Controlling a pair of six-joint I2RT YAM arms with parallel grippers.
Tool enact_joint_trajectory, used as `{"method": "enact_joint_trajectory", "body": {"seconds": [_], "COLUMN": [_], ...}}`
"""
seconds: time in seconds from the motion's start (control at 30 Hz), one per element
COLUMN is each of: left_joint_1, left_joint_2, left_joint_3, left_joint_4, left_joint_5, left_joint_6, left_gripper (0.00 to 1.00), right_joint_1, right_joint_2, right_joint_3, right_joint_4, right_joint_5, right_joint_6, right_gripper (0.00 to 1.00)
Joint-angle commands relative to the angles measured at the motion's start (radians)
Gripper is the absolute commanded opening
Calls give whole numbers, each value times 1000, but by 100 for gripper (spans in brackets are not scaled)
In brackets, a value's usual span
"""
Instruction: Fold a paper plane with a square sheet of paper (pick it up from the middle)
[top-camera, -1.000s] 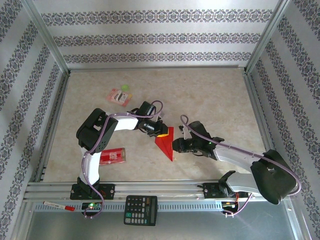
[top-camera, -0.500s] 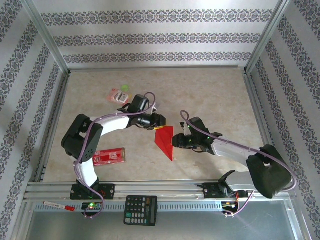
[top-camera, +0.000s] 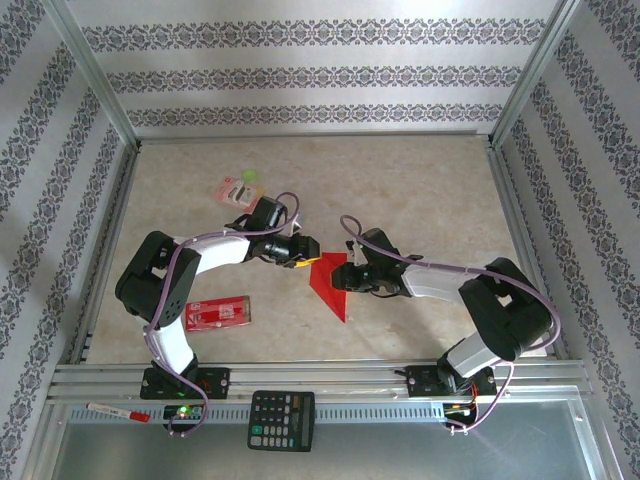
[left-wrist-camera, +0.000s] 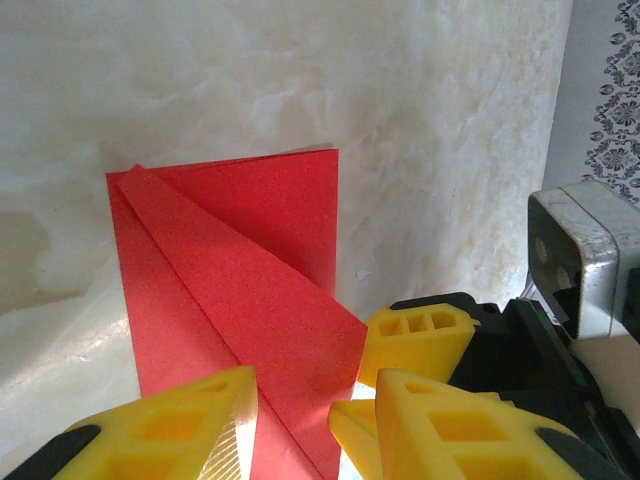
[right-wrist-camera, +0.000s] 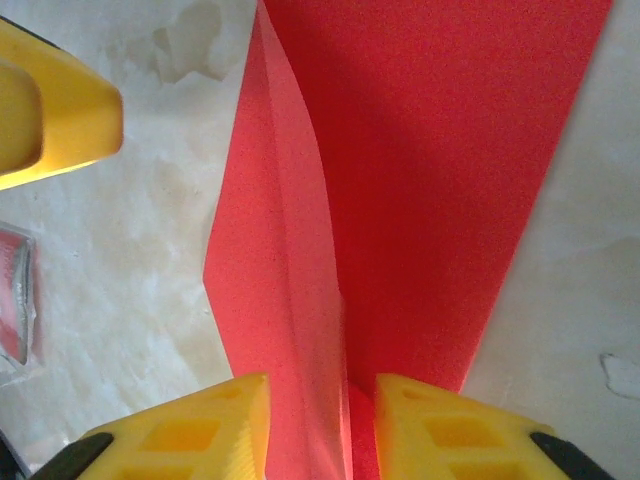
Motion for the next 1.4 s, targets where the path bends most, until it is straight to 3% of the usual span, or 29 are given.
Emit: {"method": "enact_joint_trajectory", "body": {"seconds": [0.0,0.23,0.67,0.9,1.03,1.17,1.37], "left_joint_1": [15,32,37,38,42,48,64], "left_joint_2": [-23,-49,-74,-71,-79,-83,-107], "left_joint_3": [-10,-34,-47,-35,-30,-27,-30], "left_joint_4": [15,12,9,-8,-15,-24,-46], "left_joint_5": [7,4,9,11,8,7,-3], "left_joint_6": [9,12,9,17,22,22,33], "left_gripper": [36,36,36,36,36,36,36], "right_joint_1": [10,18,26,5,-30,-76,-89], "right_joint_2": [33,51,33,25,-49,-150,-298], "right_joint_3": [37,28,-11,-16,-20,13,157], "right_joint_4": [19,41,84,97,43,-132,-541], "right_joint_5": [-15,-17,-62,-70,-64,16,393], "right_joint_6": [-21,-16,-8,-9,-40,-108,-295], "right_gripper": [29,17,24,9,5,1,0]}}
